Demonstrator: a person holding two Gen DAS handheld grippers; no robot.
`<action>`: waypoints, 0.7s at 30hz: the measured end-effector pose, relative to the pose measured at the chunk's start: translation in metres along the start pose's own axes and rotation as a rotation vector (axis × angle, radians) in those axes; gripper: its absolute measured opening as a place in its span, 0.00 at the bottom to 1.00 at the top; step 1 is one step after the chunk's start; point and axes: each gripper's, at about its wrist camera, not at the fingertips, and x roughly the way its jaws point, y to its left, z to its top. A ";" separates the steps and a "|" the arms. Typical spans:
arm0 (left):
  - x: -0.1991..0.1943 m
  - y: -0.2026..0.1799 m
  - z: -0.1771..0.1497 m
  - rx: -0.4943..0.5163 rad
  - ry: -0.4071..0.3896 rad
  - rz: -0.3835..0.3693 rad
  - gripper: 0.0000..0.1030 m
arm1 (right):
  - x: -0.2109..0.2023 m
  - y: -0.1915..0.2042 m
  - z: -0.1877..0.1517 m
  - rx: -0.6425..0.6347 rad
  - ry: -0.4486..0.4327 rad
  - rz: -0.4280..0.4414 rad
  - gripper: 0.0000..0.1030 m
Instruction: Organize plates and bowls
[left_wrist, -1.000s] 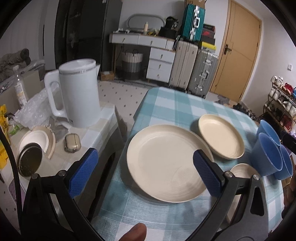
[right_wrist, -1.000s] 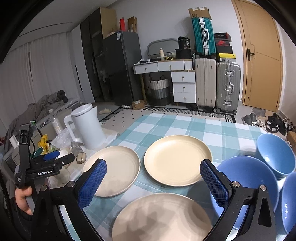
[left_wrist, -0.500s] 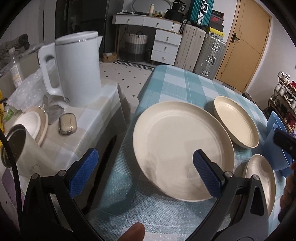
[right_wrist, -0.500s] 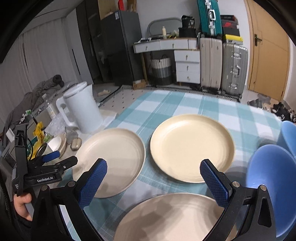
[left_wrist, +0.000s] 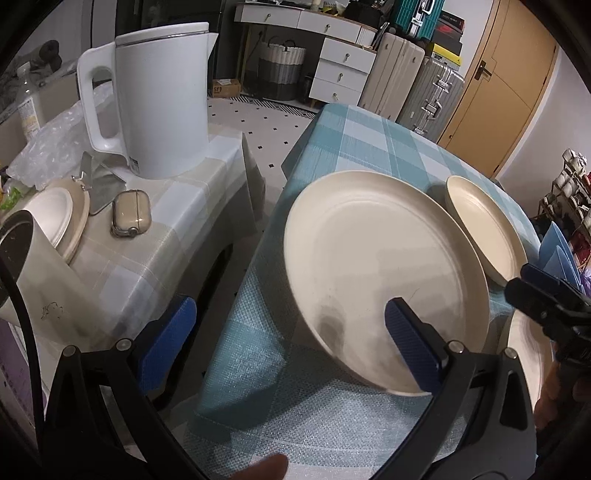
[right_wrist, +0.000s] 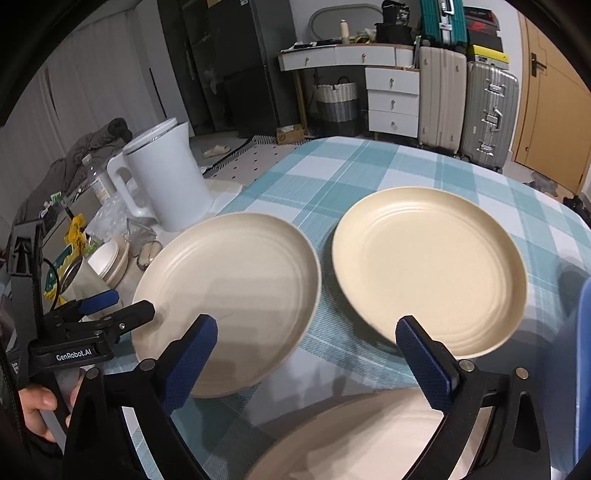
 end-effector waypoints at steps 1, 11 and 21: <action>0.001 0.000 0.000 0.003 0.002 0.001 0.96 | 0.003 0.001 0.000 -0.003 0.008 0.007 0.91; 0.008 0.003 -0.002 -0.023 0.031 -0.024 0.82 | 0.028 0.004 0.003 0.022 0.073 0.005 0.73; 0.010 0.003 -0.002 -0.027 0.025 0.022 0.54 | 0.040 0.004 0.004 0.024 0.099 -0.030 0.32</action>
